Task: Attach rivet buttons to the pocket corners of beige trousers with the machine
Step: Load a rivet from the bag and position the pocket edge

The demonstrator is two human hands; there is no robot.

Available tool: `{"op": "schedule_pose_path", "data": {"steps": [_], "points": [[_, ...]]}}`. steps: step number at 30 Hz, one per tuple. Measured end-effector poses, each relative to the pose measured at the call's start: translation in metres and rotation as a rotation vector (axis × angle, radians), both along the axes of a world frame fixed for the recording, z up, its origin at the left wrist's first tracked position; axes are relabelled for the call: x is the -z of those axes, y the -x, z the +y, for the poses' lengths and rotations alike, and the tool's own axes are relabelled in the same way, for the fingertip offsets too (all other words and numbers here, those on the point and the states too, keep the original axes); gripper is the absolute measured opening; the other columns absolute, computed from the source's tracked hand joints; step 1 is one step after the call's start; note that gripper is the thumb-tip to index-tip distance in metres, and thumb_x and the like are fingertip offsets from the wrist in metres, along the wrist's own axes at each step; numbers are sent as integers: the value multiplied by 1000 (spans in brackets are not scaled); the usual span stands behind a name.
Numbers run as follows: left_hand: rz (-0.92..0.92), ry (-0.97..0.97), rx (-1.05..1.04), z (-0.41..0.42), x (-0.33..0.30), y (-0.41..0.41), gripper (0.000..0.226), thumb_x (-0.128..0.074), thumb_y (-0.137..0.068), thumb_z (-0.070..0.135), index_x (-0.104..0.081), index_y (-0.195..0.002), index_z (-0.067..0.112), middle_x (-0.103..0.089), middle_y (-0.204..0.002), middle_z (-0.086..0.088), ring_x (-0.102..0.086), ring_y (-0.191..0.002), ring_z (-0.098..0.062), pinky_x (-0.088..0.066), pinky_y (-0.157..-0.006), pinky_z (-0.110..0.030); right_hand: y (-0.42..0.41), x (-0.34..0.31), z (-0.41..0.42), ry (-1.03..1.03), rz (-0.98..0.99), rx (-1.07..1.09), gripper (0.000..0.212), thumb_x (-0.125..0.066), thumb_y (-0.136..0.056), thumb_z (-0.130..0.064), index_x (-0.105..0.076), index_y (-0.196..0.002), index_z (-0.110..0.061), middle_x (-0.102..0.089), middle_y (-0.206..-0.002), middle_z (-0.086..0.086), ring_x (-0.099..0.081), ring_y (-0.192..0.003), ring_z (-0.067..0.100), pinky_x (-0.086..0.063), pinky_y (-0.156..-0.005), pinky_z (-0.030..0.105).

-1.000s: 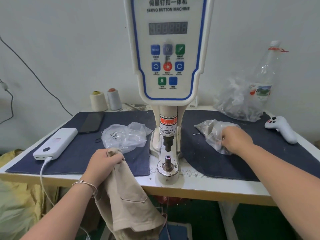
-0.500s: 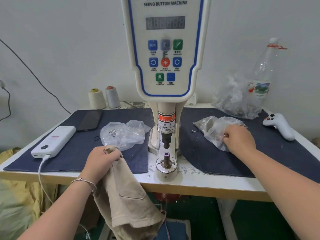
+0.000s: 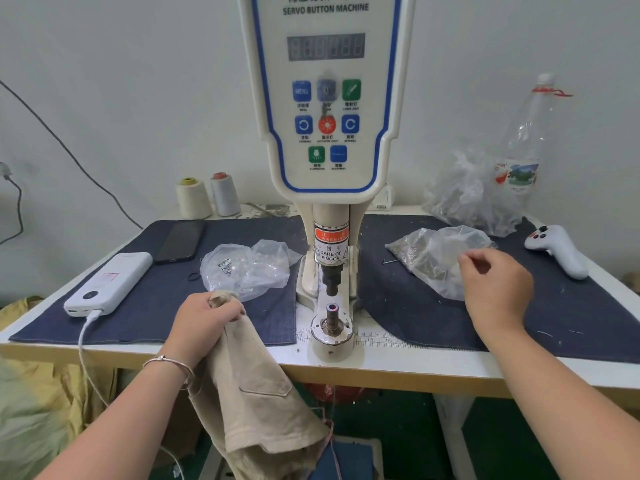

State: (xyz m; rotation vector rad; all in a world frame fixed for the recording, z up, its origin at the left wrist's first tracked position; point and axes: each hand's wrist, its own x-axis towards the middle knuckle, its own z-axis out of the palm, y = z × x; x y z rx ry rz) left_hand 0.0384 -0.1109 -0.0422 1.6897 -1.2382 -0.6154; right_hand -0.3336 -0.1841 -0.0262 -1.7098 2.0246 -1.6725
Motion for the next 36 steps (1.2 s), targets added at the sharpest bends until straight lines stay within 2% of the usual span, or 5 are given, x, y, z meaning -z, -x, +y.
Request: {"op": "schedule_pose_path", "data": {"steps": [4,10,16,27,36], "points": [[12,-1,2,-1,0,0,17,-57,-59,28,-72,-56,20,-64,-58,5,-51,-63,-10,-40,-64,-29,-13,-17,16,-15,-698,-146,6,-68,-87,-10,-73,-86,-8,-71,-73,4,-67,-59,6,-52,-55,22],[7,4,4,0,1,0,18,-57,-59,28,-72,-58,18,-63,-59,2,-51,-65,-13,-40,-65,-30,-58,-20,57,-330,-1149,-452,8,-74,-82,-10,-72,-89,-7,-74,-71,4,-68,-60,10,-49,-45,16],[14,5,-1,1,2,0,18,-57,-61,29,-72,-59,19,-63,-58,6,-52,-64,-11,-40,-64,-30,-100,-22,77,-602,-1296,-653,10,-74,-82,-10,-75,-88,-2,-73,-73,8,-66,-54,11,-45,-40,17],[-7,-1,-9,-1,4,-3,19,-57,-60,30,-70,-59,16,-55,-57,4,-46,-63,-12,-37,-62,-30,-125,-24,90,-714,-1281,-584,18,-79,-78,-14,-73,-92,-4,-71,-65,6,-63,-47,10,-44,-38,18],[0,8,-11,0,3,-1,18,-58,-60,30,-72,-58,18,-58,-57,3,-49,-64,-13,-38,-63,-30,-131,-26,91,-819,-1509,-626,12,-70,-86,-9,-71,-91,2,-70,-66,9,-62,-45,10,-42,-34,16]]}}
